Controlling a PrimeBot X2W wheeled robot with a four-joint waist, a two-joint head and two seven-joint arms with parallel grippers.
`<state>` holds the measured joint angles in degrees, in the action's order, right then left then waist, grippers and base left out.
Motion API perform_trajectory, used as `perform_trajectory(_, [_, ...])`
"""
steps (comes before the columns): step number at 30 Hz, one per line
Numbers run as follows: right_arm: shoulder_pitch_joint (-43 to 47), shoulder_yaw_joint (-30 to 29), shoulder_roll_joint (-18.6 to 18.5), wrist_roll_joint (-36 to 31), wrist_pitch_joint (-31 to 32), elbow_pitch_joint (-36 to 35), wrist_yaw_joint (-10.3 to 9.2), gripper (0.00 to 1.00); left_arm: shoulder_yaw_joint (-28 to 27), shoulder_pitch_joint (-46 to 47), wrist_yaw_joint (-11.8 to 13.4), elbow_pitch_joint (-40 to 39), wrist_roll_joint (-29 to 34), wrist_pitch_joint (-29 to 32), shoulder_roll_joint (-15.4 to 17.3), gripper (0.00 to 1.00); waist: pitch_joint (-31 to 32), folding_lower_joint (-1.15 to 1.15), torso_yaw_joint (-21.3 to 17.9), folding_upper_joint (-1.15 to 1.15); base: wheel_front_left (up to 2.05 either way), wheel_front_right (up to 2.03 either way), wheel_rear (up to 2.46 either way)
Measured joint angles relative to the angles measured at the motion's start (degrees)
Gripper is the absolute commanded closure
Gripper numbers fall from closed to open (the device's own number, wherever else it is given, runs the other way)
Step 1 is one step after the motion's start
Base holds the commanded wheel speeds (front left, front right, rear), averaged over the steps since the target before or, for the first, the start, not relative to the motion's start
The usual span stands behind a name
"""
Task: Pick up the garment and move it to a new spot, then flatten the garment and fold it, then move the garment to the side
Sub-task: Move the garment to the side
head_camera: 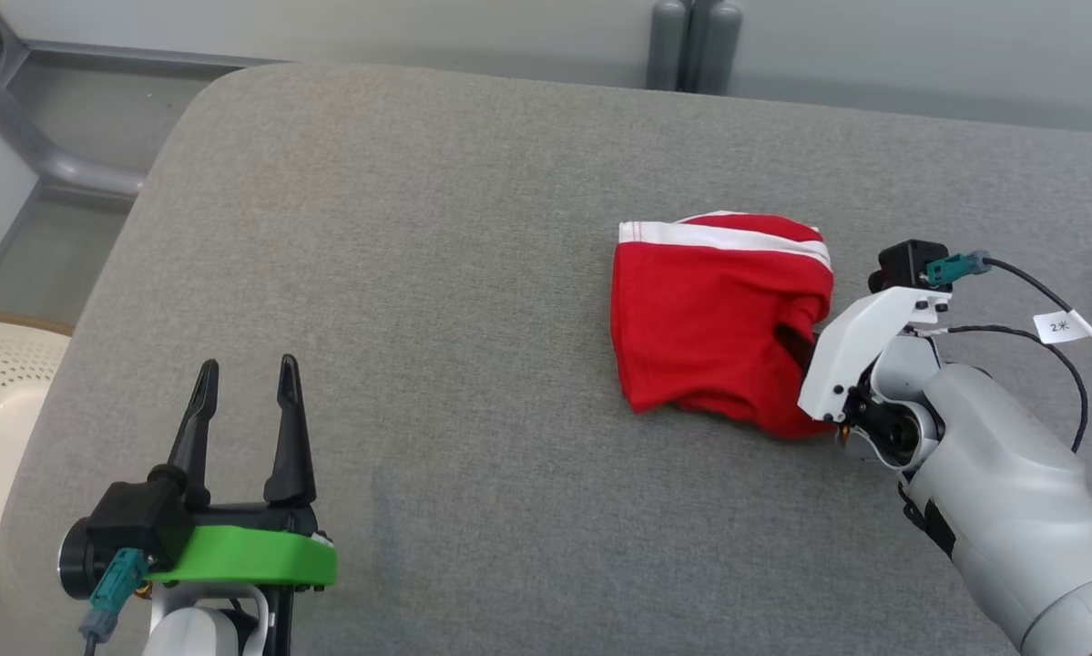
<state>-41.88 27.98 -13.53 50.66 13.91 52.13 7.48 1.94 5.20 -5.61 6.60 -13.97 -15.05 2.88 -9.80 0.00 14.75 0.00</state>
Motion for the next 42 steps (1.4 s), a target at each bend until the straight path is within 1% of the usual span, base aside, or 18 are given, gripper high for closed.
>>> perform_trajectory(5, [0.29, 2.47, -0.34, 1.81, -1.43, -2.31, 0.00, 1.00, -0.51, -0.12, -0.58, -0.20, 0.93, 0.00, -0.01, 0.00, 1.02, 0.00, -3.71, 0.00, 0.00, 0.00, 0.00])
perform_trajectory(12, [0.51, 5.84, -1.92, 4.00, -2.91, -5.56, 0.00, 1.00, -0.32, 0.00, -1.37, -0.59, 2.26, 0.00, 0.18, 0.00, 1.84, 0.00, -10.94, 0.00, 0.00, 0.00, 0.00])
perform_trajectory(18, [0.82, 7.93, -3.18, 6.27, -4.01, -8.18, 0.00, 1.00, 1.27, 0.29, -1.53, -0.25, 2.53, 0.00, 1.07, 0.00, 2.12, 0.00, -17.86, 0.00, 0.00, 0.00, 0.00])
perform_trajectory(21, [0.82, 8.86, -3.68, 7.14, -4.53, -9.03, -0.01, 1.00, 3.07, 0.93, -1.71, 0.18, 2.52, 0.00, 1.83, 0.00, 2.03, 0.00, -21.59, 0.00, 0.00, 0.00, 0.00])
perform_trajectory(28, [-0.05, 11.56, -5.27, 8.06, -6.21, -10.69, 0.00, 1.00, 5.63, 2.82, -1.78, 0.78, 1.99, 0.00, 3.52, 0.00, 1.16, 0.00, -28.76, 0.00, 0.00, 0.00, 0.00])
perform_trajectory(31, [-2.07, 13.45, -6.53, 7.78, -6.60, -11.81, 0.00, 1.00, 7.15, 3.83, -1.78, 0.89, 1.35, 0.00, 4.59, 0.00, 0.31, 0.00, -31.02, 0.00, 0.00, 0.00, 0.00])
perform_trajectory(34, [-4.88, 15.63, -8.31, 7.47, -7.38, -12.70, 0.00, 1.00, 8.35, 4.75, -1.79, 1.12, 0.88, 0.00, 5.81, 0.00, -1.25, 0.00, -32.28, 0.00, 0.00, 0.00, 0.00])
perform_trajectory(38, [-8.65, 18.46, -10.73, 7.65, -8.38, -13.60, 0.00, 1.00, 9.92, 6.12, -1.79, 1.40, 0.59, 0.00, 6.93, 0.00, -3.82, 0.00, -32.98, 0.00, 0.00, 0.00, 0.00])
perform_trajectory(42, [-12.36, 21.35, -13.63, 8.23, -9.56, -13.65, 0.00, 1.00, 11.06, 7.66, -1.79, 1.78, 0.48, 0.00, 8.24, 0.00, -6.44, 0.00, -32.81, 0.00, 0.00, 0.00, 0.00])
